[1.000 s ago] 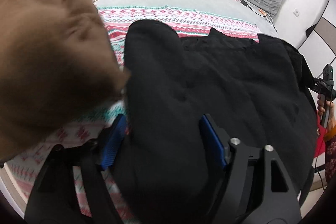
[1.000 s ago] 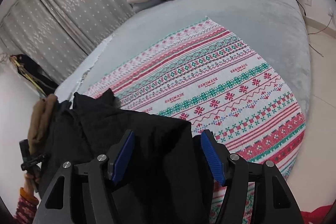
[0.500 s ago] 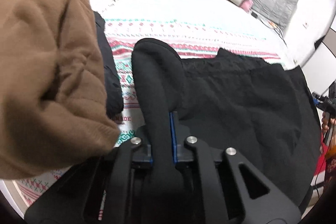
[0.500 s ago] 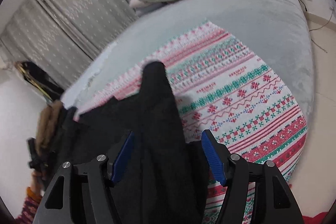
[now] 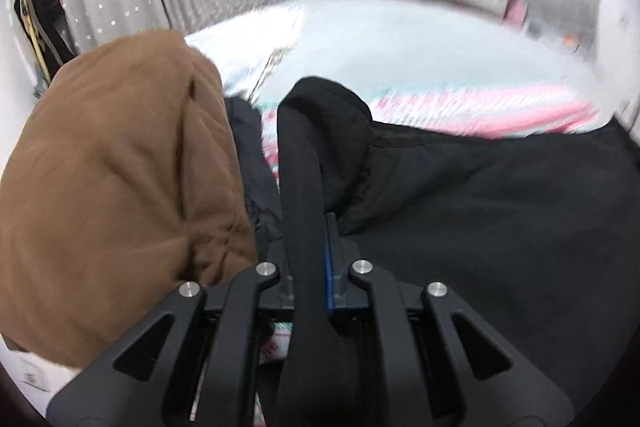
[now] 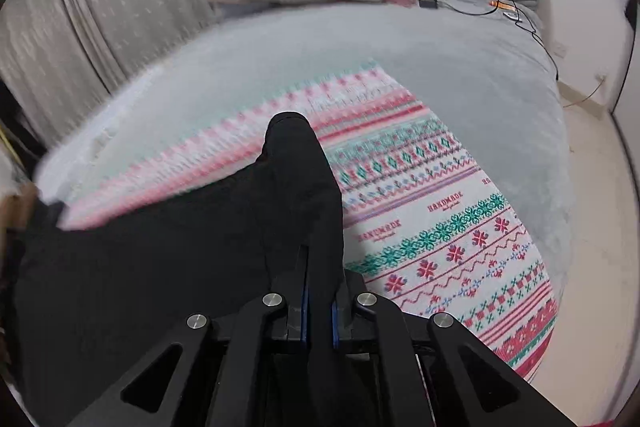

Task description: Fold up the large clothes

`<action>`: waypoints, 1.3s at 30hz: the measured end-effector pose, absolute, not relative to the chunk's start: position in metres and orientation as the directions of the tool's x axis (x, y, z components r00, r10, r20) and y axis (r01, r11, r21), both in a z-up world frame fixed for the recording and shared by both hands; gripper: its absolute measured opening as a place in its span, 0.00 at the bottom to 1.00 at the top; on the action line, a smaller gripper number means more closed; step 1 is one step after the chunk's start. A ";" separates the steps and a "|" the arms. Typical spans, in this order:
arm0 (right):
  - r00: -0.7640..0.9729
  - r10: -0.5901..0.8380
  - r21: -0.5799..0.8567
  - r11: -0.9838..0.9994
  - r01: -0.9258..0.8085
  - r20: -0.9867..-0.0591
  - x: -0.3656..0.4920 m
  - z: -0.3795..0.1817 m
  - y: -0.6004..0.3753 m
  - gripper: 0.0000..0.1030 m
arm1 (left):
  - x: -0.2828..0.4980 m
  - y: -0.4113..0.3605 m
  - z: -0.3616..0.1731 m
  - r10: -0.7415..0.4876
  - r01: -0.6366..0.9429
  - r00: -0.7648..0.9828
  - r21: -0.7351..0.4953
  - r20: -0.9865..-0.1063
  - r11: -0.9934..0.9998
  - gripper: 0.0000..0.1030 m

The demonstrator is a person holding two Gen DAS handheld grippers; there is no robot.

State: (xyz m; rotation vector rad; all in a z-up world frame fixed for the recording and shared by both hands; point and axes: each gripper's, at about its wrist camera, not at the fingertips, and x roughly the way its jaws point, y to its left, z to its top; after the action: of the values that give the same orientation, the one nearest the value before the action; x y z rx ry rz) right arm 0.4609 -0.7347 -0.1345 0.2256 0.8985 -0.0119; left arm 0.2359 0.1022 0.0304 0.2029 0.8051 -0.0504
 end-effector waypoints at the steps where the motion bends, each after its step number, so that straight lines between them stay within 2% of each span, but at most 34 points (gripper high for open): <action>1: 0.583 0.046 0.141 0.983 0.118 -0.811 0.471 -0.146 -0.728 0.09 | 0.242 0.093 0.023 0.079 0.128 0.681 0.225 -0.728 0.966 0.12; 3: 0.544 0.002 0.095 0.985 0.144 -0.839 0.476 -0.156 -0.722 0.14 | 0.245 0.080 0.020 0.126 0.147 0.675 0.300 -0.727 0.943 0.15; 5: 0.575 -0.029 0.075 0.985 0.158 -0.818 0.469 -0.149 -0.715 0.20 | 0.239 0.078 0.032 0.135 0.137 0.696 0.316 -0.705 0.939 0.19; 6: 0.597 -0.038 0.068 0.986 0.153 -0.801 0.463 -0.143 -0.712 0.23 | 0.236 0.079 0.040 0.127 0.126 0.709 0.302 -0.694 0.945 0.26; 7: 0.628 -0.049 0.052 0.989 0.142 -0.777 0.453 -0.133 -0.705 0.32 | 0.231 0.081 0.048 0.131 0.100 0.724 0.291 -0.677 0.951 0.33; 8: 0.652 -0.049 0.043 0.991 0.125 -0.756 0.444 -0.125 -0.696 0.45 | 0.222 0.082 0.060 0.132 0.073 0.747 0.278 -0.651 0.958 0.51; 9: 0.677 -0.041 0.038 0.994 0.100 -0.735 0.435 -0.119 -0.688 0.49 | 0.216 0.082 0.067 0.117 0.068 0.763 0.260 -0.635 0.963 0.62; 11: 0.728 0.001 0.031 0.999 0.028 -0.686 0.418 -0.107 -0.659 0.61 | 0.204 0.068 0.079 -0.004 0.128 0.790 0.160 -0.613 0.979 0.68; 13: 0.743 0.051 0.027 0.999 -0.044 -0.667 0.411 -0.103 -0.627 0.68 | 0.203 0.045 0.077 -0.110 0.220 0.768 0.099 -0.631 0.970 0.72; 14: 0.743 0.116 0.032 0.992 -0.125 -0.660 0.408 -0.103 -0.602 0.68 | 0.206 0.026 0.068 -0.160 0.282 0.739 0.084 -0.654 0.956 0.72; 16: 0.719 0.187 0.008 0.970 -0.244 -0.669 0.408 -0.108 -0.562 0.68 | 0.214 0.005 0.050 -0.156 0.321 0.705 0.115 -0.691 0.940 0.72; 20: 0.711 0.087 -0.216 0.921 -0.325 -0.698 0.427 -0.140 -0.514 0.68 | 0.247 0.006 -0.002 0.017 0.281 0.655 0.265 -0.755 0.922 0.72; 21: 0.697 0.051 -0.235 0.922 -0.309 -0.715 0.439 -0.150 -0.523 0.68 | 0.253 0.018 -0.011 0.048 0.259 0.637 0.272 -0.769 0.927 0.72; 23: 0.654 0.055 -0.153 0.954 -0.257 -0.754 0.465 -0.164 -0.563 0.69 | 0.260 0.051 -0.020 0.083 0.217 0.613 0.268 -0.786 0.939 0.72; 24: 0.626 0.050 -0.086 0.979 -0.184 -0.778 0.480 -0.168 -0.596 0.69 | 0.262 0.058 -0.021 0.092 0.215 0.610 0.277 -0.787 0.937 0.71; 28: 0.552 -0.084 -0.046 0.996 0.082 -0.829 0.503 -0.179 -0.697 0.69 | 0.249 0.061 -0.015 0.136 0.264 0.646 0.387 -0.751 0.883 0.71; 29: 0.550 -0.074 -0.018 0.994 0.107 -0.832 0.501 -0.178 -0.710 0.69 | 0.244 0.057 -0.010 0.143 0.262 0.645 0.393 -0.751 0.881 0.71; 32: 0.584 -0.131 -0.043 0.986 0.163 -0.801 0.479 -0.160 -0.728 0.71 | 0.224 0.054 0.009 0.079 0.276 0.641 0.325 -0.764 0.904 0.72; 35: 0.626 -0.087 -0.030 0.994 0.102 -0.775 0.450 -0.142 -0.718 0.71 | 0.192 0.044 0.027 0.033 0.272 0.653 0.275 -0.756 0.922 0.88; 36: 0.635 -0.078 -0.035 0.996 0.080 -0.768 0.440 -0.136 -0.711 0.71 | 0.185 0.043 0.031 0.017 0.272 0.653 0.256 -0.757 0.928 0.91; 39: 0.671 -0.046 -0.044 0.999 0.020 -0.740 0.403 -0.124 -0.691 0.72 | 0.158 0.039 0.038 -0.002 0.266 0.647 0.224 -0.763 0.938 0.92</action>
State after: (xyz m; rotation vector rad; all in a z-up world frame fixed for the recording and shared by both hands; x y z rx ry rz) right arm 0.4029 -0.6910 -0.1235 -0.0334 0.8348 -0.0369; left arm 0.1584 0.0388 0.0377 0.3317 0.8581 -0.1556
